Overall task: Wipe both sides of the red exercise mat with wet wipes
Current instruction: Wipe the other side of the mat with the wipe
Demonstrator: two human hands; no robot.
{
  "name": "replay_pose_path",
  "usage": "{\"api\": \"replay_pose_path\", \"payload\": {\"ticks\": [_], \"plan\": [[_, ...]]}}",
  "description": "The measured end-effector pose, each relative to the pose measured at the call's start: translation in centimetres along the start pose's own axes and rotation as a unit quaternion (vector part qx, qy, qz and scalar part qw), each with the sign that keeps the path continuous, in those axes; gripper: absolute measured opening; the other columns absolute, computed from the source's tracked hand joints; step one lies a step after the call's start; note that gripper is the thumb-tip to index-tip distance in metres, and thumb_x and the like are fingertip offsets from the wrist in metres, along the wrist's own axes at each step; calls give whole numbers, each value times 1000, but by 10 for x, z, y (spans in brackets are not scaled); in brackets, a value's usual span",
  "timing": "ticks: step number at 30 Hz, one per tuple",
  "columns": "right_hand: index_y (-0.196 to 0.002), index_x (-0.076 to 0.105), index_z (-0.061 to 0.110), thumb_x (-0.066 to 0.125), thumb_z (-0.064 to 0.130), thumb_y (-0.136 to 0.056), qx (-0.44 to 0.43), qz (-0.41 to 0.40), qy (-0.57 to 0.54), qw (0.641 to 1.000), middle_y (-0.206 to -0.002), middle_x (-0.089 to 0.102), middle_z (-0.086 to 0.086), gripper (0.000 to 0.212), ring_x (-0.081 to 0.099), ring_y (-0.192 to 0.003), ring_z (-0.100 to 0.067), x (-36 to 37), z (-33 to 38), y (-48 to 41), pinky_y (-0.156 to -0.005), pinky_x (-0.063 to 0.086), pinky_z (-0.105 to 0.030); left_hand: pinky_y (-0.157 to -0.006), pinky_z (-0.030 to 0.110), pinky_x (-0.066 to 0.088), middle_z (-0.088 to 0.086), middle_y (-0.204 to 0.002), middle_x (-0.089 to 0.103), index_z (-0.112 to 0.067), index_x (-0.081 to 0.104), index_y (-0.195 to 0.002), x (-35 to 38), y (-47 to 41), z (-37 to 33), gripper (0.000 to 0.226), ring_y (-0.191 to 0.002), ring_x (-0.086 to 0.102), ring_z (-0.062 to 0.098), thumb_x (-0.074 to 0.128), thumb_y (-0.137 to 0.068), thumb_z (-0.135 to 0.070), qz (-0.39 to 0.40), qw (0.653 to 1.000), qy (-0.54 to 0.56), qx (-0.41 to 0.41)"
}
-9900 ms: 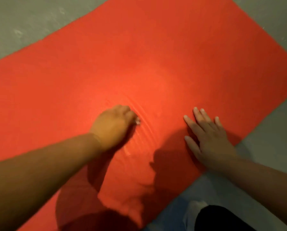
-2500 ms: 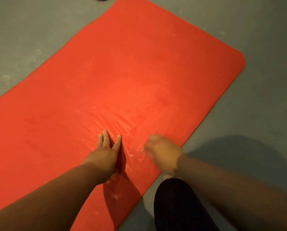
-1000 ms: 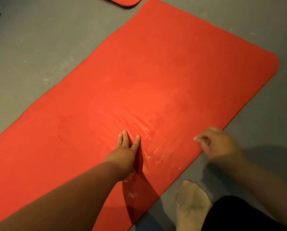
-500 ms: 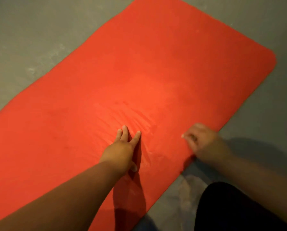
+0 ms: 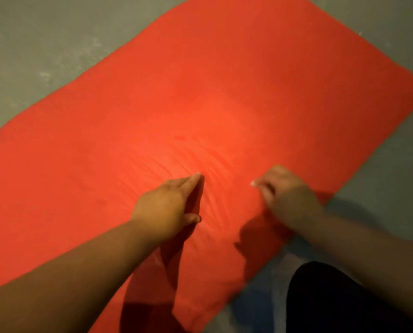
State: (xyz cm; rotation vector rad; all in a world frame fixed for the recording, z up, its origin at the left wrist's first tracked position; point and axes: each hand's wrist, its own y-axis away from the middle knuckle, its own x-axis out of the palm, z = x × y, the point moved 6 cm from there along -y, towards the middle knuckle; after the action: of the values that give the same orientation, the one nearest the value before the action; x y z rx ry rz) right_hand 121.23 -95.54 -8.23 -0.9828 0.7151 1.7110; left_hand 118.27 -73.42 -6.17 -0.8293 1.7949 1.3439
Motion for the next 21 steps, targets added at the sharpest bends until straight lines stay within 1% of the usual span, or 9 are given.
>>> {"api": "replay_pose_path", "payload": {"ticks": [3,5,7,10,13,15,17,19,21], "plan": [[-87,70,1,61,5,-84,228,-83,29,970,-91,61,-22,10,59,-87,-38,-33,-46,-37,-77,34,-34,-109,34,31,-2,-157,21,-32,17,-152,-13,-8,43,97,-140,24,23,71,-75,-56,-54,997,29,-57],[-82,67,4,59,4,-81,136,-95,47,985,-83,60,-18,8,59,-79,-37,-12,-4,-30,-76,39,-37,-115,40,25,9,-160,8,-29,23,-151,-17,-11,70,100,-144,17,30,75,-71,-56,-85,988,52,-115],[-83,65,12,59,9,-80,-15,40,2,999,-82,56,-9,8,59,-74,-30,36,65,1,-68,48,-37,-117,47,20,15,-160,-5,-30,23,-151,-18,-13,88,104,-146,6,33,75,-66,-61,-109,980,65,-152],[-81,64,22,64,17,-81,-173,203,-47,963,-80,54,1,5,59,-69,-19,70,122,43,-59,49,-26,-114,58,17,11,-160,-10,-35,15,-152,-10,-12,100,108,-147,-3,31,68,-64,-71,-85,980,66,-168],[-86,70,18,58,24,-83,-116,126,-36,985,-82,61,-5,14,62,-76,-25,48,82,-9,-69,45,-28,-114,59,18,7,-161,0,-34,15,-152,-6,-13,107,109,-147,1,29,59,-62,-77,-69,983,74,-152],[-85,71,8,55,26,-88,33,-14,3,999,-85,64,-16,25,62,-82,-34,7,27,-65,-75,37,-32,-117,51,17,7,-161,7,-32,18,-152,-12,-10,116,107,-147,6,29,60,-64,-75,-81,984,77,-140],[-88,71,3,61,17,-88,223,-82,7,971,-94,65,-21,17,60,-90,-36,-17,-12,-85,-78,34,-33,-119,45,13,13,-160,8,-28,25,-151,-20,-9,125,103,-147,6,31,67,-66,-68,-114,985,44,-124],[-87,71,4,62,7,-84,208,-78,8,975,-91,62,-20,9,60,-86,-38,-1,10,-77,-77,35,-33,-118,50,13,20,-159,4,-27,27,-151,-28,-8,137,105,-147,0,35,70,-64,-68,-138,981,21,-137],[-87,71,9,61,7,-83,71,14,-14,997,-85,58,-13,11,59,-80,-34,39,75,-50,-76,41,-34,-116,57,12,18,-159,-5,-31,16,-152,-29,-7,154,110,-147,-6,34,66,-64,-73,-103,977,29,-185]]}}
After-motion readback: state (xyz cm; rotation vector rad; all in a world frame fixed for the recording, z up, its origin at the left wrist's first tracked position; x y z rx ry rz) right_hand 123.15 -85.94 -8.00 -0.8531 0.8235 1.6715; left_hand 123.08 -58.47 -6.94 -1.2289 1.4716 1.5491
